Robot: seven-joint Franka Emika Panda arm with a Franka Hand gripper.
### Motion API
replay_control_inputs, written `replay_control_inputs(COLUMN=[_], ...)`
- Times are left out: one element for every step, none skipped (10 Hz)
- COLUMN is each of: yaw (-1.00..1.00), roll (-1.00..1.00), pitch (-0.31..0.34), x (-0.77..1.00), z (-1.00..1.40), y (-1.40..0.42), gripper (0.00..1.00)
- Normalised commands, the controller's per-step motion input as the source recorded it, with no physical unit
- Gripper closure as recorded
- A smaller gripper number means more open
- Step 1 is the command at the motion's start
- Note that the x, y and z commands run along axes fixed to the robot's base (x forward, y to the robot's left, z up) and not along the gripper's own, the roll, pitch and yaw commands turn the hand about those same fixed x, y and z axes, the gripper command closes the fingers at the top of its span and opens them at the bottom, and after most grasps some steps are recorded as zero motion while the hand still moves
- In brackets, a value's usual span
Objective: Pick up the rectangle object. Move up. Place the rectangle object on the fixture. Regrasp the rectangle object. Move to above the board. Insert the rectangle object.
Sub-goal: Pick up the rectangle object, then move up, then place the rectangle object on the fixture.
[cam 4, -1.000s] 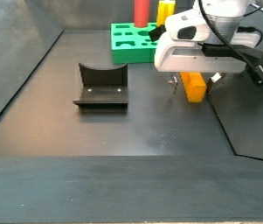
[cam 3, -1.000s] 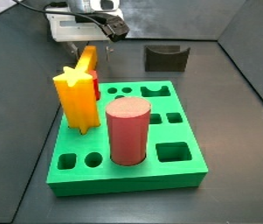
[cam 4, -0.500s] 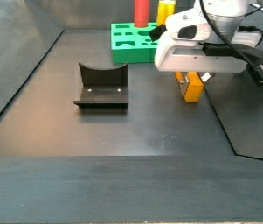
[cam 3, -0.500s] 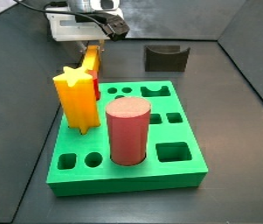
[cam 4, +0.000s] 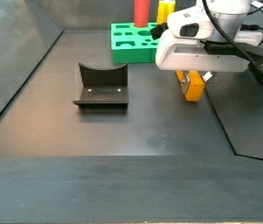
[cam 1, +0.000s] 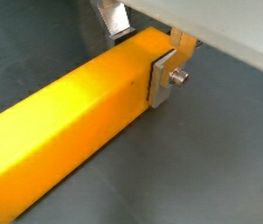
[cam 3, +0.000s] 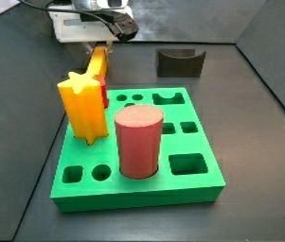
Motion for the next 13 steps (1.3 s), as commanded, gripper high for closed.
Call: replay_control_inputs(yaw=[0.0,0.0,0.0,0.01,0.01,0.01,0.01,0.02,0.02,0.0,0.0,0.01,0.01], roll=[0.0,0.0,0.0,0.0,-0.01,-0.02,-0.04,-0.05,-0.05,0.0,-0.01,-0.03,-0.03], pitch=[0.0,0.0,0.0,0.006,0.038,0.042,0.047,0.045,0.04,0.0,-0.004,0.005,0.007], x=[0.0,0.0,0.0,-0.05,-0.09,-0.06,-0.04,-0.02,-0.02,0.0,0.0,-0.01,-0.01], z=[0.0,0.0,0.83,0.85,0.76,0.66,0.51,0.39,0.3,1.0,1.0,1.0,1.0], y=[0.0,0.0,0.0,0.02,0.0,0.0,-0.01,-0.01,-0.01,0.0,0.0,-0.01,-0.01], gripper=[1.0,1.0,1.0,1.0,1.0,1.0,1.0,1.0,1.0,1.0,1.0,1.0,1.0])
